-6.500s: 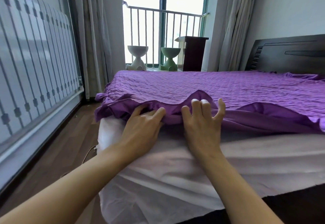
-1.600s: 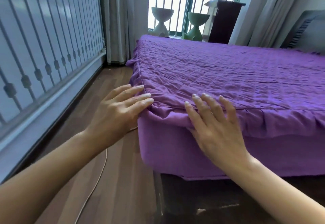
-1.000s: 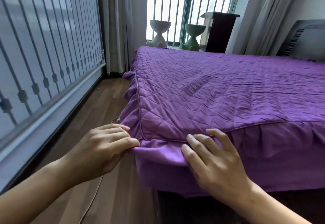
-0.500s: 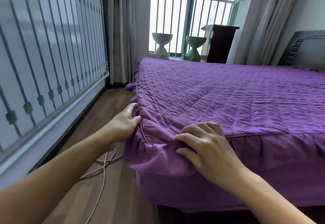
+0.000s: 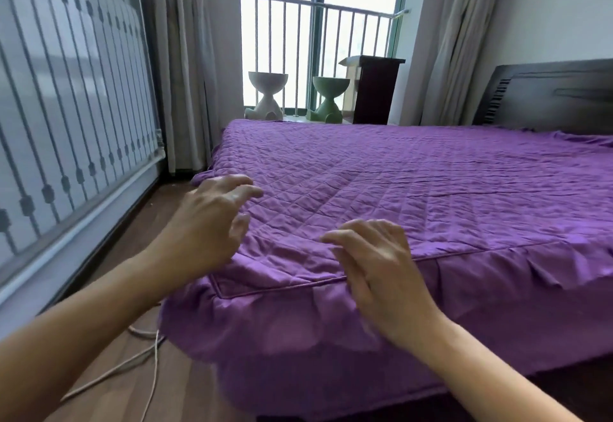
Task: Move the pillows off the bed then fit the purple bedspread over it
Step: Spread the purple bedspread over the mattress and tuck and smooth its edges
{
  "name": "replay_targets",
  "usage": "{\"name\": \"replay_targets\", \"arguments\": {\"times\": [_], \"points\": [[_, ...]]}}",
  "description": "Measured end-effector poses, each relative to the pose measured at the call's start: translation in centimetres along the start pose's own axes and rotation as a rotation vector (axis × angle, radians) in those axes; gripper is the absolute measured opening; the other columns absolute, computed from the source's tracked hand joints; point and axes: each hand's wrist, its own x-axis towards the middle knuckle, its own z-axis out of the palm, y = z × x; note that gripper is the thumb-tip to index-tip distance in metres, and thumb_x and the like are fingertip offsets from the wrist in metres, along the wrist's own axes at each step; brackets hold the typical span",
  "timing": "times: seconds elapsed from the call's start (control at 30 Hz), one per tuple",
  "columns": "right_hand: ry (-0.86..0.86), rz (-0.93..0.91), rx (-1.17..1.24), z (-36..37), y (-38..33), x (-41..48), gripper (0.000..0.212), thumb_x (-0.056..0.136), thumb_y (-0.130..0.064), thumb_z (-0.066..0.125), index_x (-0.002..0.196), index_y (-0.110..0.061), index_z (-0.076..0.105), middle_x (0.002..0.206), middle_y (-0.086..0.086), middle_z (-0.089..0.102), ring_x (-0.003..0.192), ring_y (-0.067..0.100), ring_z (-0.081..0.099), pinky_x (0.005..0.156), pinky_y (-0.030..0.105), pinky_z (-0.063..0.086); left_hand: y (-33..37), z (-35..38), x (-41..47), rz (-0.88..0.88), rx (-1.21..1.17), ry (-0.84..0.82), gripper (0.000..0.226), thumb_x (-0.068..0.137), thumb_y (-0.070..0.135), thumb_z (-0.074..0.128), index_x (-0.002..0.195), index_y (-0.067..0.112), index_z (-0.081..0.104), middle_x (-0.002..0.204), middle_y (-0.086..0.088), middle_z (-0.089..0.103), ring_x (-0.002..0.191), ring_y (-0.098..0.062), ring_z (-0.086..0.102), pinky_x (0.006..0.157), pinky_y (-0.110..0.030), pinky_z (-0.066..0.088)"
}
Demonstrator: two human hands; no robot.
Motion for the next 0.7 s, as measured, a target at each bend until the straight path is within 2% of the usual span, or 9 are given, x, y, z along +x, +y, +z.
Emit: {"name": "replay_targets", "arguments": {"times": [0.1,0.2,0.27,0.33,0.4,0.5,0.53,0.6,0.7], "points": [[-0.11,0.286,-0.221,-3.2,7.2,0.0,0.036,0.07,-0.003,0.05,0.095,-0.024,0.066,0.09,-0.005,0.069,0.086,0.021,0.066,0.082,0.037,0.035,6.1,1.4,1.3,0.218,-0.165,-0.235,0.049,0.084,0.048,0.037,0.126,0.027,0.052,0.132,0.006,0.054,0.124,-0.013,0.046,0.099,-0.024,0.032],[-0.464,0.553,-0.337,-7.7,12.2,-0.7,0.05,0.069,-0.007,0.039,0.109,-0.022,0.065,0.113,-0.001,0.067,0.108,0.021,0.062,0.092,0.037,0.038,10.9,3.9,1.6,0.289,-0.03,-0.396,0.045,0.089,0.055,0.046,0.122,0.024,0.044,0.125,0.002,0.058,0.117,-0.019,0.051,0.092,-0.03,0.04],[-0.598,0.646,-0.281,-9.9,14.3,-2.0,0.053,0.072,0.002,0.045,0.115,-0.024,0.062,0.119,-0.002,0.065,0.115,0.021,0.058,0.096,0.033,0.039,12.9,5.3,1.8,0.311,0.118,-0.382,0.045,0.088,0.056,0.048,0.111,0.02,0.039,0.119,-0.002,0.058,0.113,-0.025,0.054,0.084,-0.035,0.043],[-0.632,0.599,-0.266,-10.7,15.5,-3.5,0.058,0.07,0.007,0.047,0.115,-0.025,0.062,0.117,-0.003,0.066,0.114,0.021,0.058,0.097,0.031,0.041,14.4,6.3,1.9,0.324,0.226,-0.309,0.04,0.088,0.053,0.05,0.107,0.02,0.039,0.117,-0.002,0.059,0.11,-0.027,0.057,0.08,-0.035,0.044],[-0.641,0.506,-0.329,-10.6,16.7,-4.8,0.054,0.072,0.003,0.049,0.116,-0.026,0.062,0.118,-0.004,0.066,0.115,0.02,0.057,0.104,0.031,0.034,15.3,7.2,1.5,0.341,0.264,-0.204,0.032,0.087,0.044,0.055,0.105,0.02,0.046,0.111,-0.001,0.063,0.104,-0.026,0.062,0.075,-0.034,0.047],[-0.639,0.346,-0.479,-10.6,17.6,-5.4,0.037,0.081,-0.008,0.045,0.109,-0.023,0.063,0.112,-0.004,0.066,0.11,0.018,0.059,0.11,0.034,0.024,15.7,7.3,1.0,0.431,0.346,-0.098,0.032,0.06,0.034,0.082,0.072,0.021,0.055,0.063,0.003,0.066,0.055,-0.017,0.067,0.041,-0.026,0.042],[-0.587,0.273,-0.519,-10.7,17.8,-5.4,0.034,0.08,-0.011,0.041,0.1,-0.022,0.066,0.102,-0.003,0.068,0.101,0.019,0.063,0.107,0.038,0.031,15.9,7.3,0.9,0.437,0.38,-0.081,0.038,0.05,0.032,0.086,0.064,0.022,0.052,0.052,0.004,0.06,0.043,-0.014,0.062,0.034,-0.022,0.034],[-0.413,0.131,-0.544,-11.3,18.4,-5.8,0.033,0.071,-0.018,0.033,0.076,-0.022,0.066,0.075,-0.003,0.066,0.072,0.019,0.068,0.089,0.043,0.049,15.9,7.4,0.4,0.418,0.4,-0.035,0.041,0.045,0.029,0.088,0.06,0.023,0.05,0.047,0.005,0.055,0.037,-0.012,0.057,0.032,-0.02,0.025],[-0.332,0.04,-0.598,-12.1,18.4,-7.4,0.028,0.065,-0.021,0.033,0.067,-0.024,0.061,0.064,-0.005,0.058,0.059,0.019,0.062,0.076,0.038,0.054,16.4,7.9,-0.9,0.434,0.373,0.011,0.039,0.05,0.029,0.087,0.063,0.023,0.05,0.049,0.008,0.054,0.041,-0.011,0.059,0.03,-0.02,0.03]]}}
